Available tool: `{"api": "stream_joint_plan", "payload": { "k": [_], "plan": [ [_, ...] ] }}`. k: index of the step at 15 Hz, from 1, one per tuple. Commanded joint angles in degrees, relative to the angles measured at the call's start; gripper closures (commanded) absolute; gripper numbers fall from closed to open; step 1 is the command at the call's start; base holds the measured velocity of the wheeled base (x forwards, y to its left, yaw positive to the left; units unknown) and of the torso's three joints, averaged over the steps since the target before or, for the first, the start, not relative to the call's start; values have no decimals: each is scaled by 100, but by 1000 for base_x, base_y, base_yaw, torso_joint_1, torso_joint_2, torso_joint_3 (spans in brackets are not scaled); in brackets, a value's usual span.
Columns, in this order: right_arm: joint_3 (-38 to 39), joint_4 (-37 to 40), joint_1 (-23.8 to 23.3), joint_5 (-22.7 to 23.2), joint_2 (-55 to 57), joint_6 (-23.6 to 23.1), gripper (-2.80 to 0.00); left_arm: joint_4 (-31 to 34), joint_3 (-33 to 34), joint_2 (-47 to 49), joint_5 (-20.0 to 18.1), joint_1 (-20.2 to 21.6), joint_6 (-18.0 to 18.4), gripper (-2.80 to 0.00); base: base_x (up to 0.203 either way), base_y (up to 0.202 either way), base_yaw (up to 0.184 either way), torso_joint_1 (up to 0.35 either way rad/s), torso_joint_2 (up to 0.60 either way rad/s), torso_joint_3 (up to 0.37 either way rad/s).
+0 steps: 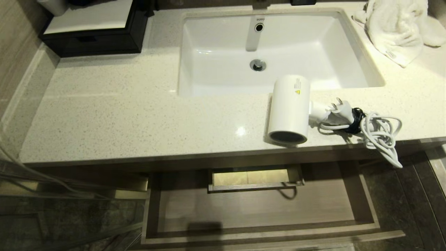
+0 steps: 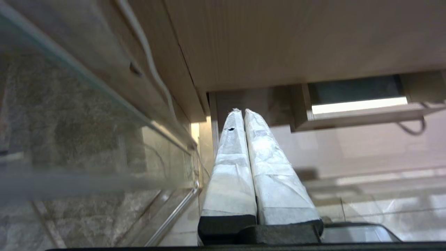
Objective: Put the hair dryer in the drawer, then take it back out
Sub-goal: Pick up the hairdryer
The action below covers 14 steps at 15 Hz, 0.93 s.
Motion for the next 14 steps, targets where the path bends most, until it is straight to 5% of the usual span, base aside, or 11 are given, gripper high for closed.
{"api": "stream_joint_plan", "payload": {
  "k": [1, 5, 6, 10, 14],
  "plan": [
    [-56, 74, 3, -49, 217, -10, 0, 0, 9, 0, 0, 0, 1, 0, 0, 0, 0, 325, -149, 161],
    [-589, 268, 125, -30, 1008, -5, 0, 0, 7, 0, 0, 6, 1, 0, 0, 0, 0, 92, -44, 43],
    [-782, 471, 310, 82, 1192, 7, -280, 0, 9, 0, 0, -2, -6, 0, 0, 0, 0, 0, 0, 0],
    [-1620, 1060, 688, 684, 1957, -525, -280, 0, 1, 0, 0, 6, 1, 0, 0, 0, 0, 0, 0, 0],
    [-2341, 1452, 1136, 789, 2657, -2609, -280, 0, 9, 0, 0, -2, 1, 0, 0, 0, 0, 0, 0, 0]
  ]
}}
